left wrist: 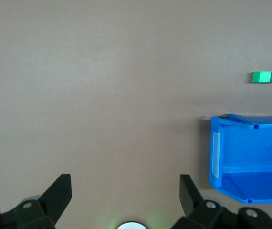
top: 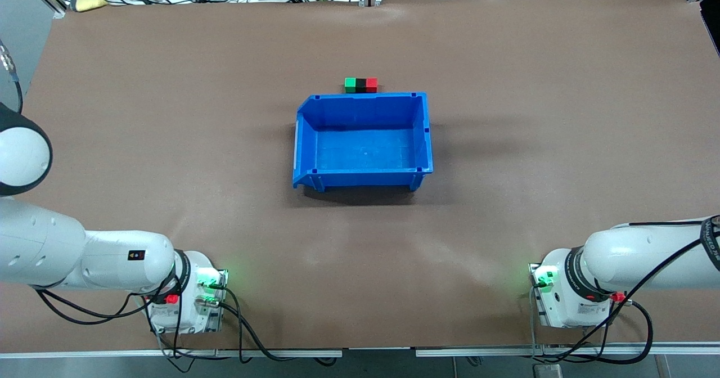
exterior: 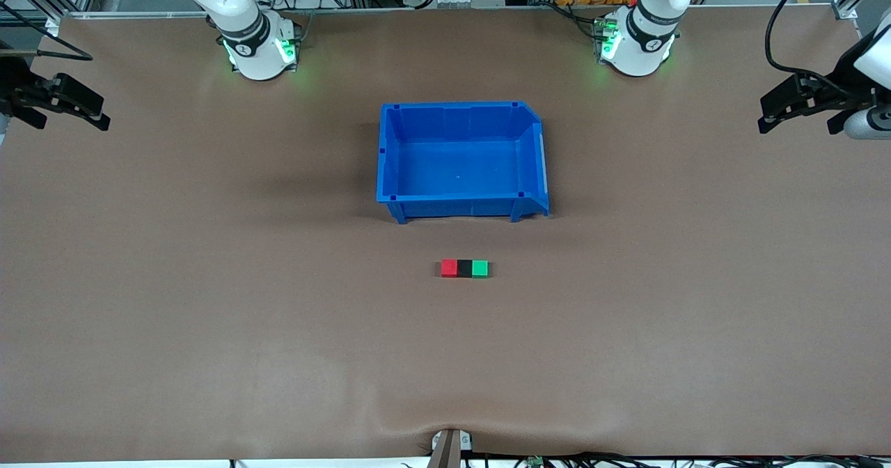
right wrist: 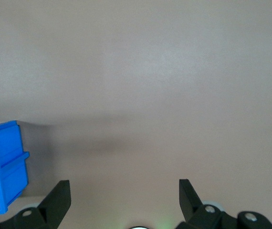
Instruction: Attach green and red cubes to black cube
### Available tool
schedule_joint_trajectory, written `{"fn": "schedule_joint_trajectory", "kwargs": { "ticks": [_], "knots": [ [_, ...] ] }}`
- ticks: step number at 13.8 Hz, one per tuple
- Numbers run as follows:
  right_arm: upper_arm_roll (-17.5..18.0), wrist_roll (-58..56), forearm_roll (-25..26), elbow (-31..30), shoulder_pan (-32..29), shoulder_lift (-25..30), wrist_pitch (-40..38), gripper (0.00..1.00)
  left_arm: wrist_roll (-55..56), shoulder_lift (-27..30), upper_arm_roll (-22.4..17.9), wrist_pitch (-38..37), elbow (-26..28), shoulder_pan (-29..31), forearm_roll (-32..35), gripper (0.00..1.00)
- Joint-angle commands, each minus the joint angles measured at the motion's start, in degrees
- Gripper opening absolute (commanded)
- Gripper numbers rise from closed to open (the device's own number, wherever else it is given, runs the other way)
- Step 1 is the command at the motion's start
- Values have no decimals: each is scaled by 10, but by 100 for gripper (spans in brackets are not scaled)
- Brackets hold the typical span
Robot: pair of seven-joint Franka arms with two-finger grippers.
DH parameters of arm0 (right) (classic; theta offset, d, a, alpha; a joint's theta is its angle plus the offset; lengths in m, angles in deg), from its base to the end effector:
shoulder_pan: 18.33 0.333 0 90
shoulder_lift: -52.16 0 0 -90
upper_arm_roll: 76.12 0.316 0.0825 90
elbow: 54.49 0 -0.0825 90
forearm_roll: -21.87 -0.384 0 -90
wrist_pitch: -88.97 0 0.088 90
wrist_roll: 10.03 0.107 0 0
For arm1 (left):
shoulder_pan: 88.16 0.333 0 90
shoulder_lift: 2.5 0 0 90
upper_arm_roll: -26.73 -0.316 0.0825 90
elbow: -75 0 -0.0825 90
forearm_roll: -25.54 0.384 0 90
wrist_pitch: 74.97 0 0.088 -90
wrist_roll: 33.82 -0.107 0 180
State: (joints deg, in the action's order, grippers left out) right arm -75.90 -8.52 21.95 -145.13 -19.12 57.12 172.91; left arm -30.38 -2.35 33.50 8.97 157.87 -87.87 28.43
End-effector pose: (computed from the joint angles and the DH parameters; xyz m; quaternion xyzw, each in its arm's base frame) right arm 0.5162 -0.0052 0.6565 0.9997 -0.0182 -0.0152 0.0010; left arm 0.5395 -0.0555 0.6747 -0.9993 0.0236 -0.0128 0.0242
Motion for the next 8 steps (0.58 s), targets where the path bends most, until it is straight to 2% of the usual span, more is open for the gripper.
{"fn": "schedule_joint_trajectory", "kwargs": {
  "ticks": [1, 8],
  "knots": [
    [-1, -5, -9, -3, 1, 10, -5, 100, -12, 18, 3, 1, 20, 2, -4, 100],
    [-1, -5, -9, -4, 1, 9, -5, 100, -7, 49, 4, 0, 67, 2, -4, 100]
  ]
}}
